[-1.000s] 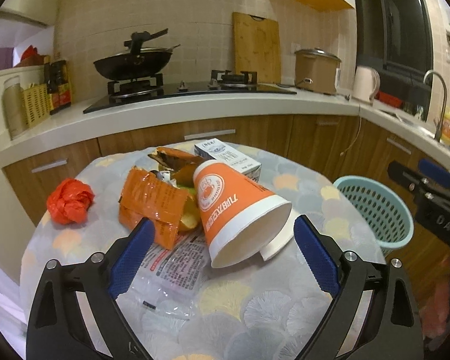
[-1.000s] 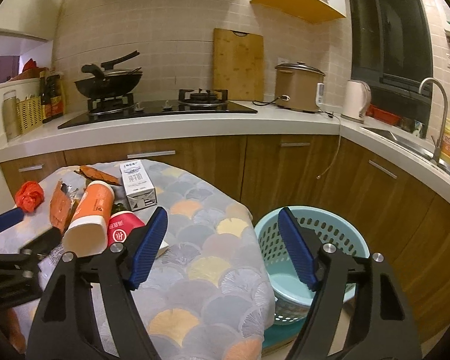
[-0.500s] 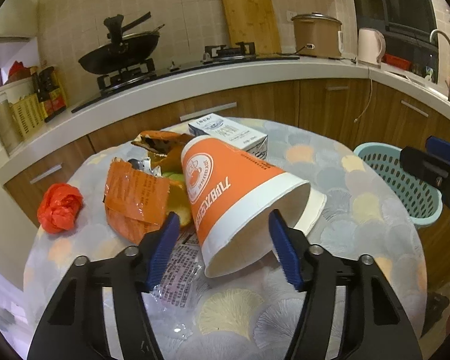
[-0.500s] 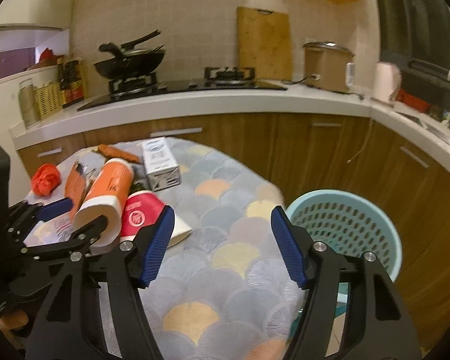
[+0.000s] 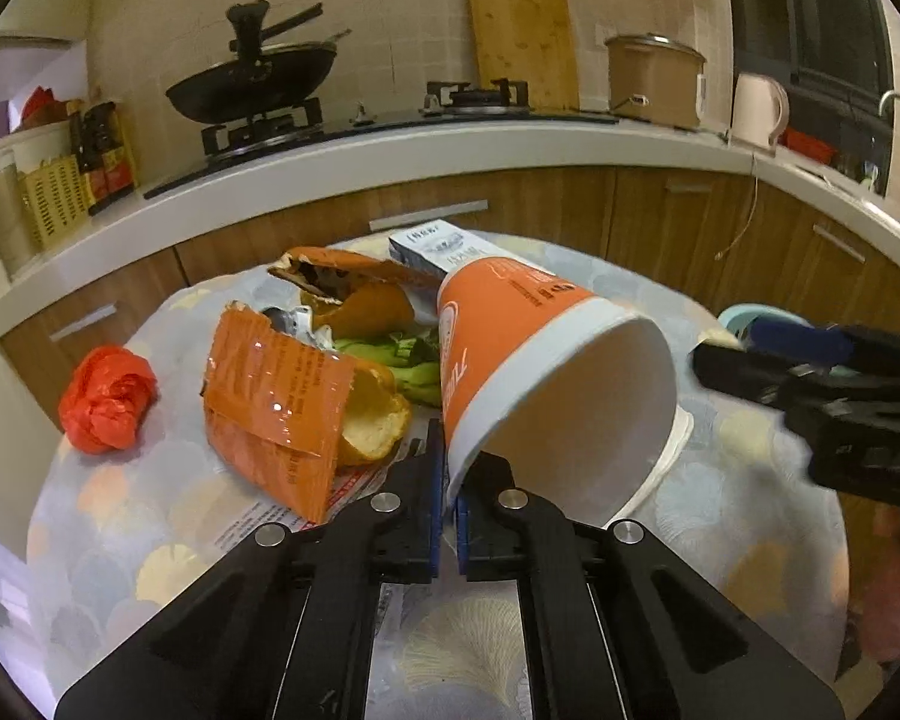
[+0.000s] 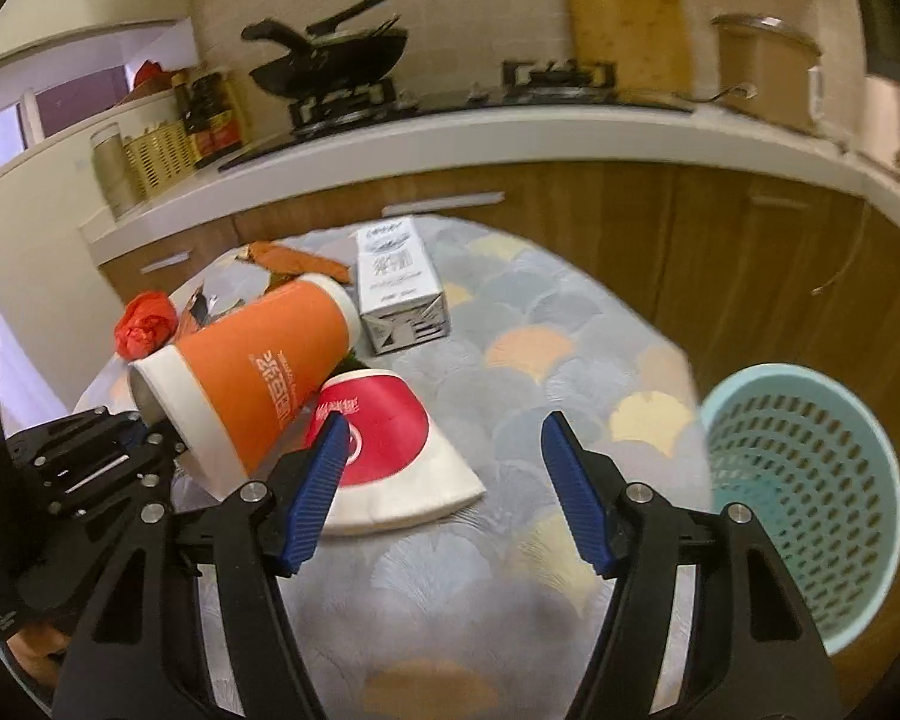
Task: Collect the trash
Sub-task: 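Grasp the orange paper cup with the left tool while the right tool grasps the red-and-white cup, then carry both cups over the blue basket and open both tools to drop them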
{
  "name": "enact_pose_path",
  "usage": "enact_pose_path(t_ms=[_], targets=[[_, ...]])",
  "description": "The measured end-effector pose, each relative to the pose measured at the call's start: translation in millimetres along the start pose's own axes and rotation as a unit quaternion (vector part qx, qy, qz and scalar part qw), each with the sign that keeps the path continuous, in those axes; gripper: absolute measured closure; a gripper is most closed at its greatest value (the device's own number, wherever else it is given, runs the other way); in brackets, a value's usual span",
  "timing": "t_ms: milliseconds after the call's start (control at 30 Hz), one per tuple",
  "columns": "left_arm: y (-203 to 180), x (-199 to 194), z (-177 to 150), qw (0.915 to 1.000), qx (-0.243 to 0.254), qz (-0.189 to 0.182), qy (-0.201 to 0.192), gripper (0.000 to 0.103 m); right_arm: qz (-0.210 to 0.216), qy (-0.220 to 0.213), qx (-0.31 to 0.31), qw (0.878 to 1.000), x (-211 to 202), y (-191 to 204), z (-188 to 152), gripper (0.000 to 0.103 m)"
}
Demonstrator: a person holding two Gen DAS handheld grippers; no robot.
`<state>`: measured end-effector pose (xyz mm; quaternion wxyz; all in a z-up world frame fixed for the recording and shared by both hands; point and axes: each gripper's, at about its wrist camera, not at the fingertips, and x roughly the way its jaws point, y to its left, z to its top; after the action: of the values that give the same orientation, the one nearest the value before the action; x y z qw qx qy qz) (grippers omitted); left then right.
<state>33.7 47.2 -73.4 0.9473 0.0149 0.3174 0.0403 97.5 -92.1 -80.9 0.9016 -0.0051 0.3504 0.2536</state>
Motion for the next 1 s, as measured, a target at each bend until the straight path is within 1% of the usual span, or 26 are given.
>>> enact_pose_path(t_ms=[133, 333, 367, 400, 533, 600, 667, 700, 733, 867, 1000], targets=[[6, -11, 4, 0.9997, -0.019, -0.008, -0.015, 0.102, 0.039, 0.028, 0.01, 0.999, 23, -5, 4, 0.04], [15, -32, 7, 0.9985, -0.037, -0.013, -0.037, 0.102, 0.061, 0.062, 0.014, 0.996, 52, -8, 6, 0.04], [17, -34, 8, 0.9984, -0.04, -0.012, -0.039, 0.102, 0.068, 0.067, 0.018, 0.995, 57, -8, 5, 0.033], [18, -36, 8, 0.9982, -0.042, -0.012, -0.041, 0.102, 0.071, 0.071, 0.021, 0.995, 60, -8, 5, 0.031], [22, -40, 8, 0.9977, -0.049, -0.012, -0.045, 0.102, 0.072, 0.082, 0.005, 0.994, 68, 7, 5, 0.03], [23, -41, 8, 0.9976, -0.05, -0.015, -0.045, 0.102, 0.075, 0.085, -0.002, 0.994, 70, 17, 4, 0.033], [23, -41, 7, 0.9977, -0.049, -0.015, -0.045, 0.102, 0.086, 0.084, -0.001, 0.993, 69, 22, 5, 0.053], [23, -41, 7, 0.9977, -0.049, -0.015, -0.044, 0.102, 0.086, 0.081, 0.001, 0.993, 67, 25, 4, 0.057], [23, -41, 7, 0.9977, -0.049, -0.015, -0.044, 0.102, 0.086, 0.079, 0.002, 0.993, 65, 26, 4, 0.066], [22, -41, 7, 0.9977, -0.05, -0.015, -0.045, 0.102, 0.076, 0.06, 0.017, 0.995, 52, 22, 0, 0.07], [13, -41, 12, 0.9976, -0.048, -0.023, -0.046, 0.102, 0.051, 0.03, 0.033, 0.998, 26, 6, -2, 0.071]])
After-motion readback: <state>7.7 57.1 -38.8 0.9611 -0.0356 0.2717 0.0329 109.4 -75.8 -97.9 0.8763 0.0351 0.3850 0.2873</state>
